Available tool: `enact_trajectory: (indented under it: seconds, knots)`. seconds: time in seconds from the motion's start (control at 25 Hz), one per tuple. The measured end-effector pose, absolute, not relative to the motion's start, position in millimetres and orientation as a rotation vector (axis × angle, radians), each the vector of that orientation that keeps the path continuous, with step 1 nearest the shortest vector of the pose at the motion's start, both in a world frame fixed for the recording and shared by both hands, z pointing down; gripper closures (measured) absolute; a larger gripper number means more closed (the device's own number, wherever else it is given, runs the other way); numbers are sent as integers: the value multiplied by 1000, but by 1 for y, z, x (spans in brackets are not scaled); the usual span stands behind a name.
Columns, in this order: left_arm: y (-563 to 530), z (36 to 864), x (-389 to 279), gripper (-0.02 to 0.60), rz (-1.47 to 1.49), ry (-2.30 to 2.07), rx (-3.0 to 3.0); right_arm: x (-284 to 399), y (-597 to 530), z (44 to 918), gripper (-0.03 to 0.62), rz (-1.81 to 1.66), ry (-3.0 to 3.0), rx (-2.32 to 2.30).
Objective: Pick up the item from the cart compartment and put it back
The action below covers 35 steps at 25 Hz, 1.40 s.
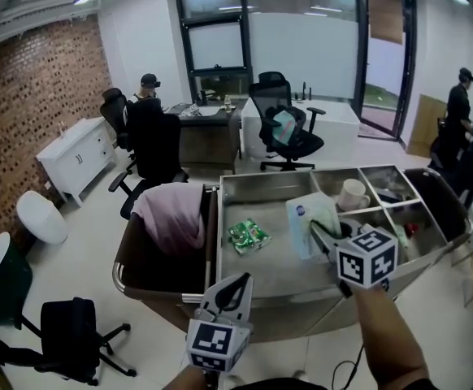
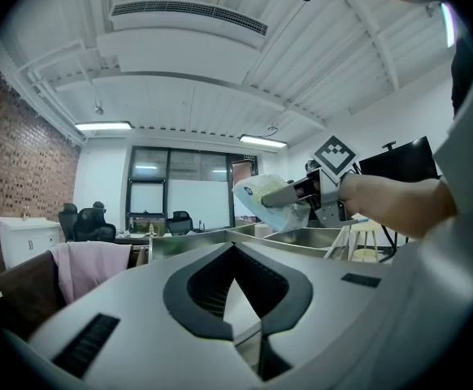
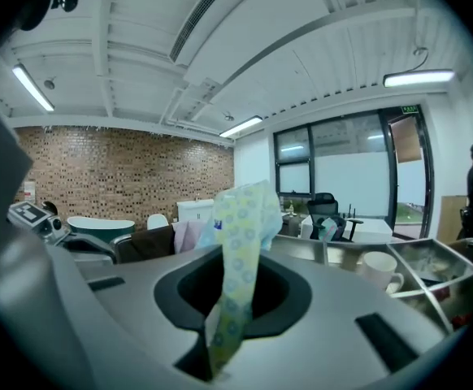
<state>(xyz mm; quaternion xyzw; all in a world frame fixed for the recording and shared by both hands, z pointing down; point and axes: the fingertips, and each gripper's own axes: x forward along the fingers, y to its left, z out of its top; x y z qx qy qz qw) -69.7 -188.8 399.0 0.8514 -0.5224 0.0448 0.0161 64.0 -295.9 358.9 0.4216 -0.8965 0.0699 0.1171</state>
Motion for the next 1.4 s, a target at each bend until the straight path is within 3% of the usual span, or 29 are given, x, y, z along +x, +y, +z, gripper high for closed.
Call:
enact_trajectory:
  seconds: [0.92, 1.12, 1.2, 1.4]
  knots:
    - [-197, 404, -71, 581, 144, -1633, 2631, 47, -402, 429, 534, 341, -2361, 1192]
    - [-198, 405, -71, 581, 151, -1633, 2632, 43, -408, 445, 502, 412, -2366, 1148]
    - [-199, 406, -72, 581, 151, -1634, 2629, 44, -410, 446, 447, 403, -2365, 1147]
    - [-199, 407, -71, 581, 150, -1631, 2628, 47, -409, 443, 445, 396, -2365, 1156]
